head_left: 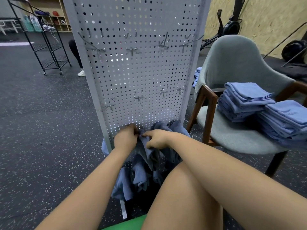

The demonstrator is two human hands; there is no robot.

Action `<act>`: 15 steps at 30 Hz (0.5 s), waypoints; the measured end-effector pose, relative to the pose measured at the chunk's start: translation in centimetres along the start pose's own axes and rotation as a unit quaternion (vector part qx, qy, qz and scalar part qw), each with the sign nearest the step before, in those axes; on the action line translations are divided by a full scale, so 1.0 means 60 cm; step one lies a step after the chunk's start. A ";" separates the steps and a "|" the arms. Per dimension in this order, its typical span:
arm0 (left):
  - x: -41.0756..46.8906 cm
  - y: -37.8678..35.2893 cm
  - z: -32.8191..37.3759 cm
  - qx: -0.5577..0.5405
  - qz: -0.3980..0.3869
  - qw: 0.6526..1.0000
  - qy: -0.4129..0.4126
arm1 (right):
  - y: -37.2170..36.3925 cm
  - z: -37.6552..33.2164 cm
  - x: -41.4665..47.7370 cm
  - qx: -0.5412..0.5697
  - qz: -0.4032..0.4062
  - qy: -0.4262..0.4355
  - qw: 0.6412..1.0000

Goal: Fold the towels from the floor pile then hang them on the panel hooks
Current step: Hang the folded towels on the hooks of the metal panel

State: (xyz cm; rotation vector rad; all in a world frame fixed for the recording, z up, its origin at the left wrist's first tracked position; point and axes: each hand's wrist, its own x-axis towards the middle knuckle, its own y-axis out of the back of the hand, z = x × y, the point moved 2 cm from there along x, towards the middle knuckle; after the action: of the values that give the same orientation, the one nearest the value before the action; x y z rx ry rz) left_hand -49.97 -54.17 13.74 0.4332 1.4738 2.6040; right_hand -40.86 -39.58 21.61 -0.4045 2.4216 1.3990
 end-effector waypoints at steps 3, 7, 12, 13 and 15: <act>-0.002 0.008 -0.001 -0.021 -0.004 1.000 0.000 | 0.002 0.006 -0.007 -0.016 0.000 0.008 1.000; -0.016 0.030 0.021 -0.078 0.009 0.997 -0.020 | 0.016 0.032 -0.028 -0.026 0.051 0.003 0.998; -0.036 0.032 0.126 -0.127 -0.030 0.985 -0.113 | 0.067 0.094 -0.106 -0.034 0.156 -0.004 0.987; -0.038 0.028 0.156 -0.134 -0.042 0.981 -0.136 | 0.081 0.112 -0.126 -0.030 0.165 -0.011 0.986; -0.041 0.019 0.220 -0.150 -0.062 0.970 -0.180 | 0.111 0.147 -0.167 -0.032 0.180 -0.031 0.983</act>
State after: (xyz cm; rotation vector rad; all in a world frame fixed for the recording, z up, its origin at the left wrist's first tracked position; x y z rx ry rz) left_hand -43.58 -44.56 20.67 0.7024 0.9449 2.4279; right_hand -33.24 -27.81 26.69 0.0722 2.4899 1.6073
